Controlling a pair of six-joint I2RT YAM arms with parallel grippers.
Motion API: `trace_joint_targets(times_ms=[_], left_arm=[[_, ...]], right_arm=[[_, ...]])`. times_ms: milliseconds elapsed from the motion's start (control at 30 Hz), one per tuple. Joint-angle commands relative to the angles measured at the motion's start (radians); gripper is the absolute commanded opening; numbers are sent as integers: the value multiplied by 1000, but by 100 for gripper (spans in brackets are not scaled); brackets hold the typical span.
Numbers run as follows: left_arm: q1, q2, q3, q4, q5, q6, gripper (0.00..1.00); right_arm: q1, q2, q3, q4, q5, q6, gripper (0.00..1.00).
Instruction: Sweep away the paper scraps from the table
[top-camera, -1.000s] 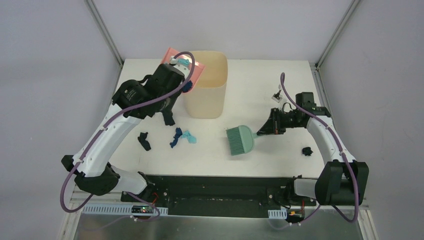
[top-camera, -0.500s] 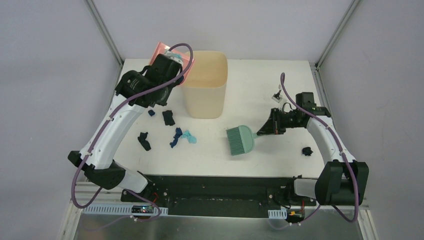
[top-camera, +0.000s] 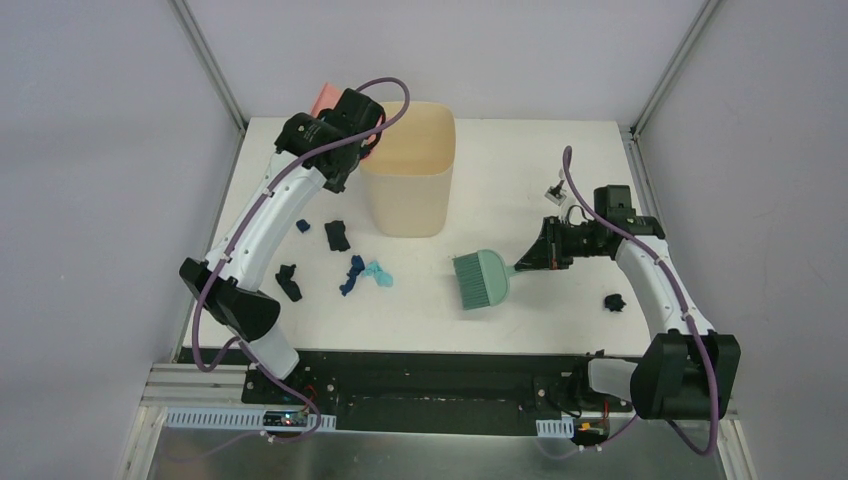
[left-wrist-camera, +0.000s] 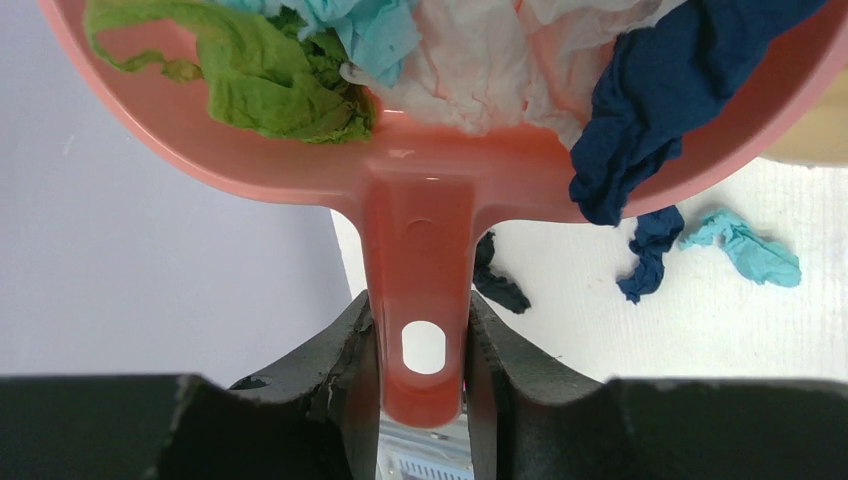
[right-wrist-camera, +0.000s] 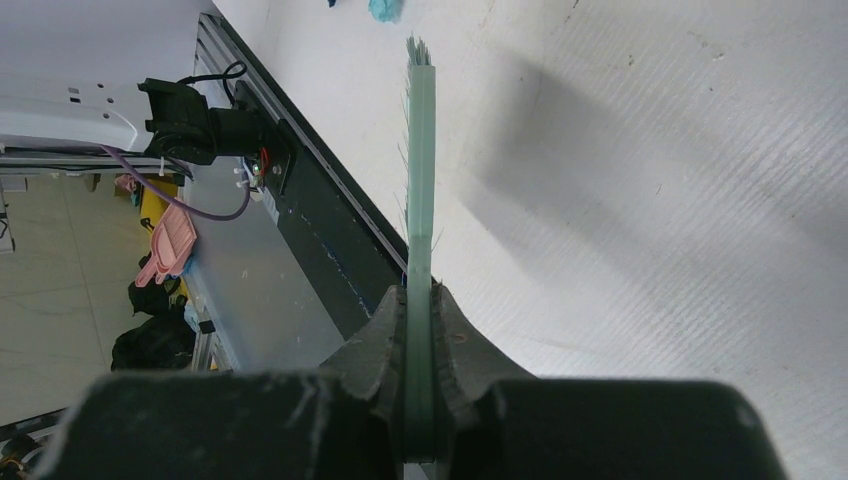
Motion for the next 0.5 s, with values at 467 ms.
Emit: trace_joint_targets(times_ms=[467], left_arm=[[12, -98, -180, 510, -209, 397, 4]], right_arm=[[-4, -56, 9, 11, -13, -33, 0]])
